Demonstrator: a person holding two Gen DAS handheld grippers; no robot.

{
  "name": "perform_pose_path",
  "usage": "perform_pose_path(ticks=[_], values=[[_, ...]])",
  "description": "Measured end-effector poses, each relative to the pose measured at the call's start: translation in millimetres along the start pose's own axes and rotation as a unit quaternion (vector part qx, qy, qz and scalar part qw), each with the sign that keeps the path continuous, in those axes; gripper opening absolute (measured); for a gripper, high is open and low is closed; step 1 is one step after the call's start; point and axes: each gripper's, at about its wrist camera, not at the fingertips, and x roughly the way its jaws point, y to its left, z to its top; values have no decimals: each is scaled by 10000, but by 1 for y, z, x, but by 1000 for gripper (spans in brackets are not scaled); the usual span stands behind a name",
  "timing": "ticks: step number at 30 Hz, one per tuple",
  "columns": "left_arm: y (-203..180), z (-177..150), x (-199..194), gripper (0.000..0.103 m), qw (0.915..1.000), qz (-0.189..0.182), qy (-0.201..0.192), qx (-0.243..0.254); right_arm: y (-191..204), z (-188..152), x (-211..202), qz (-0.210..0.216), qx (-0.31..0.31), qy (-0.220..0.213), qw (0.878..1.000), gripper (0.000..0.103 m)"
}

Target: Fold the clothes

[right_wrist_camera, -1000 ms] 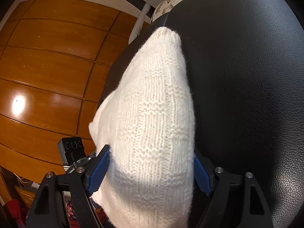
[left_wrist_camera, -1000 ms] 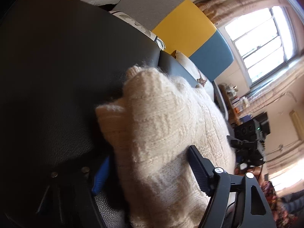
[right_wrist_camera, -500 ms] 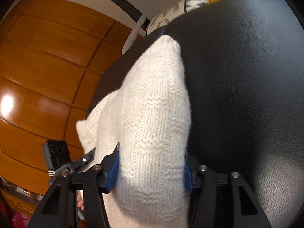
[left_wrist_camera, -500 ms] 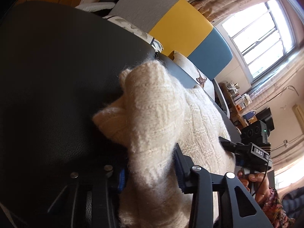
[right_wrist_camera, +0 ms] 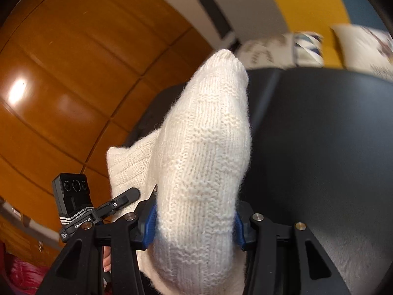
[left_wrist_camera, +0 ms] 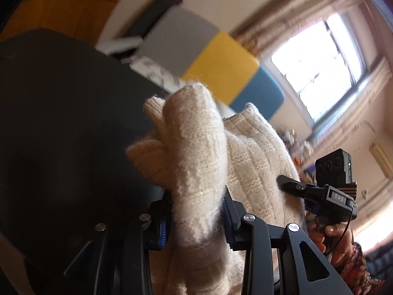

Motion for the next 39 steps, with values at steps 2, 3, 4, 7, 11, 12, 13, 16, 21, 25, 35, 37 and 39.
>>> perform_pose_path(ticks=[2, 3, 4, 7, 11, 12, 13, 16, 21, 25, 35, 37, 39], values=[[5, 13, -15, 35, 9994, 202, -285, -45, 17, 17, 20, 93, -211, 12, 9997, 49], [9, 20, -21, 35, 9986, 317, -422, -65, 27, 25, 32, 140, -307, 21, 9994, 49], [15, 28, -26, 35, 9974, 470, -540, -78, 35, 33, 45, 189, -394, 38, 9990, 49], [40, 51, -33, 36, 9922, 913, -804, -277, 49, 61, 89, 313, -605, 173, 9975, 49], [88, 73, -29, 36, 9823, 1407, -1010, -717, 59, 81, 152, 345, -804, 453, 9951, 49], [103, 77, -26, 36, 9793, 1538, -1014, -835, 61, 86, 169, 341, -846, 541, 9944, 49], [113, 79, -24, 36, 9771, 1641, -999, -918, 62, 90, 184, 340, -886, 628, 9935, 49], [147, 86, -13, 36, 9714, 1887, -946, -1088, 56, 97, 223, 460, -1052, 935, 9890, 49], [193, 87, 5, 36, 9673, 2031, -799, -1294, 32, 99, 267, 331, -874, 1083, 9897, 49], [209, 83, 13, 41, 9693, 1990, -822, -1187, 2, 90, 276, 161, -935, 1142, 9889, 53], [205, 67, -1, 53, 9668, 1962, -1036, -1264, 4, 80, 251, -142, -951, 829, 9919, 58], [195, 59, -20, 53, 9626, 2073, -1258, -1210, 12, 81, 232, -533, -1136, 492, 9909, 57], [184, 50, -37, 53, 9583, 2156, -1471, -1163, 33, 77, 213, -914, -1567, 54, 9834, 50]])
